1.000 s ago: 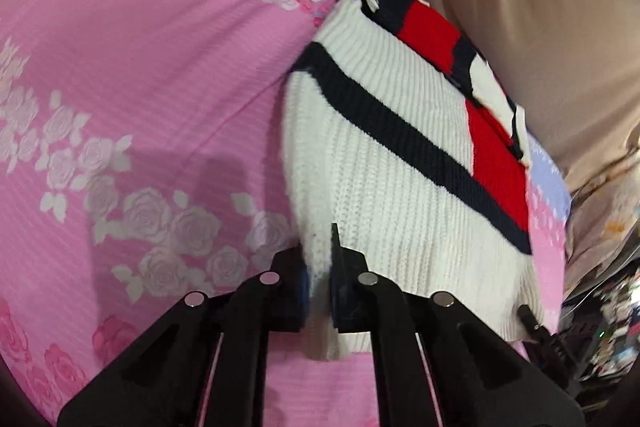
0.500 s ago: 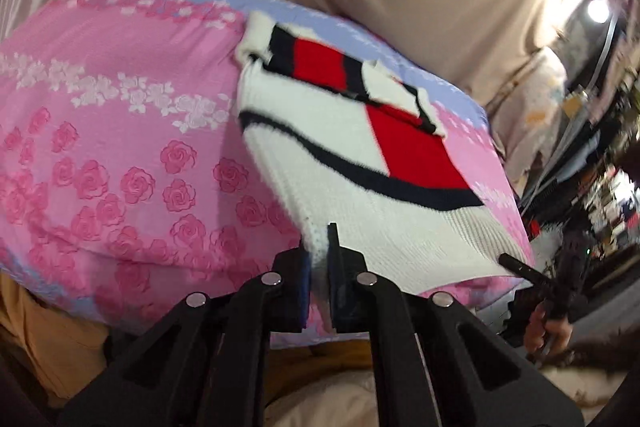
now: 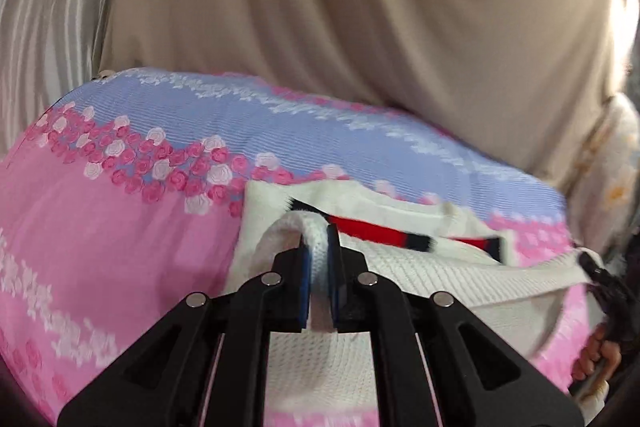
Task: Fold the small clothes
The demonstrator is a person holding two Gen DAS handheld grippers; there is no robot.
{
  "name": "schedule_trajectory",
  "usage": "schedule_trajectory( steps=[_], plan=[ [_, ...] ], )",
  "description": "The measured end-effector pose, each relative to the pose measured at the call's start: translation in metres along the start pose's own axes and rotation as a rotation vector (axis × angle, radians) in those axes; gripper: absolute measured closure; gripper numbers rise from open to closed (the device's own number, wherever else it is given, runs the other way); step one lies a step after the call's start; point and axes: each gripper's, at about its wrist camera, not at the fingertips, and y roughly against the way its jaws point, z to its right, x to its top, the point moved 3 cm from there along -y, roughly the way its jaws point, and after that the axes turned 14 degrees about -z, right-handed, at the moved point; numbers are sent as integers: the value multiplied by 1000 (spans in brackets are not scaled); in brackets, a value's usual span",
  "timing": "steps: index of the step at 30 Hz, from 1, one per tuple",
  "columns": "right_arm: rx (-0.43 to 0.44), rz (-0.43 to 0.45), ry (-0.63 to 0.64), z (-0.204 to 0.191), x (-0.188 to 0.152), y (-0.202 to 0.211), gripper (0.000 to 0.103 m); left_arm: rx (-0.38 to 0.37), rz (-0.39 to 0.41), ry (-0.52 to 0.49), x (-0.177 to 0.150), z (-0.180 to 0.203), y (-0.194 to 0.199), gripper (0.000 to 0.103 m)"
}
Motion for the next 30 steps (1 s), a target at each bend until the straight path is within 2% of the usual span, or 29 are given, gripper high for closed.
schedule_trajectory(
  steps=[2, 4, 7, 9, 12, 14, 16, 17, 18, 19, 20, 21, 23, 25, 27, 30],
  plan=[
    [-33, -26, -40, 21, 21, -38, 96, 37, -52, 38, 23, -2, -46, 97],
    [-38, -64, -111, 49, 36, -77, 96, 41, -99, 79, 38, -8, -88, 97],
    [-75, -103, -189, 86, 47, -124, 96, 54, -147, 122, 51, -16, -129, 96],
    [-83, -130, -234, 107, 47, -148, 96, 63, -171, 132, 53, -20, -149, 96],
    [-55, -153, -296, 122, 45, -168, 96, 59, -136, 119, 53, -21, -156, 94],
    [-25, -133, -307, 120, 44, -161, 95, 39, -119, 104, 51, -18, -151, 90],
    [18, -102, -300, 115, 46, -147, 87, -39, -116, 118, 47, -21, -137, 85],
    [28, -78, -294, 110, 47, -137, 85, -81, -109, 129, 46, -23, -128, 72],
    [42, -36, -287, 105, 46, -121, 74, -105, -90, 136, 43, -25, -115, 52],
    [32, 9, -287, 100, 44, -105, 47, -102, -56, 136, 38, -30, -97, 43],
    [-5, 75, -288, 96, 39, -82, 34, -87, -21, 129, 32, -35, -79, 31],
    [-30, 136, -280, 90, 31, -58, 22, -68, 7, 113, 24, -40, -64, 24],
    [-57, 162, -248, 82, 8, -24, 22, -22, 14, 80, -1, -51, -40, 15],
    [-100, 117, -240, 79, -20, -7, 19, -19, -26, 87, -35, -65, -31, 13],
    [-127, 57, -249, 78, -57, 1, 18, -57, -108, 122, -70, -76, -38, 13],
    [-129, -61, -293, 80, -102, -17, 18, -120, -193, 199, -105, -83, -56, 13]
  ],
)
